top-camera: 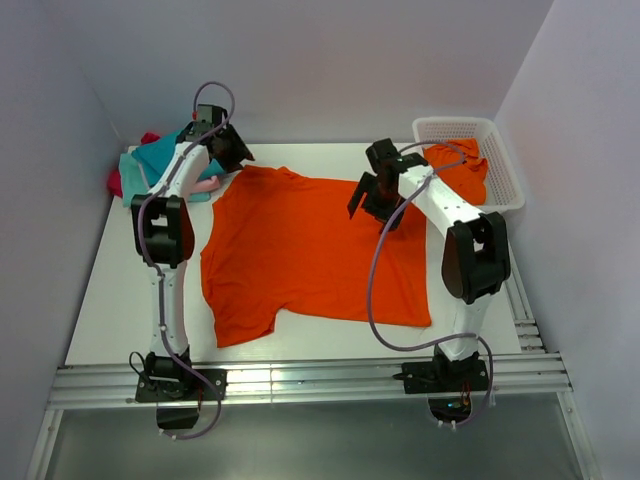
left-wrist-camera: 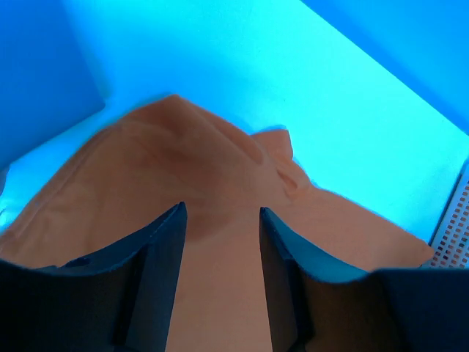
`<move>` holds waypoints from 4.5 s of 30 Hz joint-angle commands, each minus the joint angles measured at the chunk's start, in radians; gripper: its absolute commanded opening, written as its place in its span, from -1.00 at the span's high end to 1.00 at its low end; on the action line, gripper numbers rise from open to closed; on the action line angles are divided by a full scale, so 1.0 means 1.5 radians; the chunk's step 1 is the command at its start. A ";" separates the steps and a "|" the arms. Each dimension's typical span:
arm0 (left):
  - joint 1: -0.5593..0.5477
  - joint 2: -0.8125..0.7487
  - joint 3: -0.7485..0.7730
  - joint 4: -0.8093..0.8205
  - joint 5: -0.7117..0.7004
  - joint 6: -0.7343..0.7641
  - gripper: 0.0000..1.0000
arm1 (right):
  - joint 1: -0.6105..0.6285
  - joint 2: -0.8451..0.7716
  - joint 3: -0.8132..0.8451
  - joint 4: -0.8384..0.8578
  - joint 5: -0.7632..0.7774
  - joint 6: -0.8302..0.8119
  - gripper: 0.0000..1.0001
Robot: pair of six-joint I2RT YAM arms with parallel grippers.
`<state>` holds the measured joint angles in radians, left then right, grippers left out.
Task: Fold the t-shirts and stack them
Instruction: Flatten the tshirt out
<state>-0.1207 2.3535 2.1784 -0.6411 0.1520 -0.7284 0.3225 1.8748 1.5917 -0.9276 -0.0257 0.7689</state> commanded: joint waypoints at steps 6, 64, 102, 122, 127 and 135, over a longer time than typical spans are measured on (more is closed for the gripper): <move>0.016 0.093 0.079 0.139 0.060 -0.021 -0.04 | 0.008 -0.071 -0.105 -0.012 0.004 -0.046 -0.81; -0.017 -0.083 -0.310 0.032 0.130 0.152 0.00 | -0.050 -0.092 -0.180 0.008 0.030 -0.084 -0.79; -0.076 -0.247 -0.259 0.005 -0.077 0.202 0.99 | -0.060 -0.102 -0.232 0.034 0.020 -0.088 -0.77; -0.026 -0.049 -0.005 0.094 -0.326 0.162 -0.99 | -0.061 -0.194 -0.323 0.017 0.020 -0.128 -0.77; -0.026 -0.134 -0.030 0.038 -0.318 0.156 -0.99 | -0.060 -0.188 -0.344 0.044 0.003 -0.115 -0.77; -0.031 -0.269 -0.297 0.110 -0.197 0.144 -0.93 | -0.054 -0.165 -0.323 0.073 -0.010 -0.096 -0.76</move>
<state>-0.1608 1.9484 1.8359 -0.5194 -0.2695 -0.4957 0.2394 1.6234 1.0752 -0.8539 -0.0360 0.6086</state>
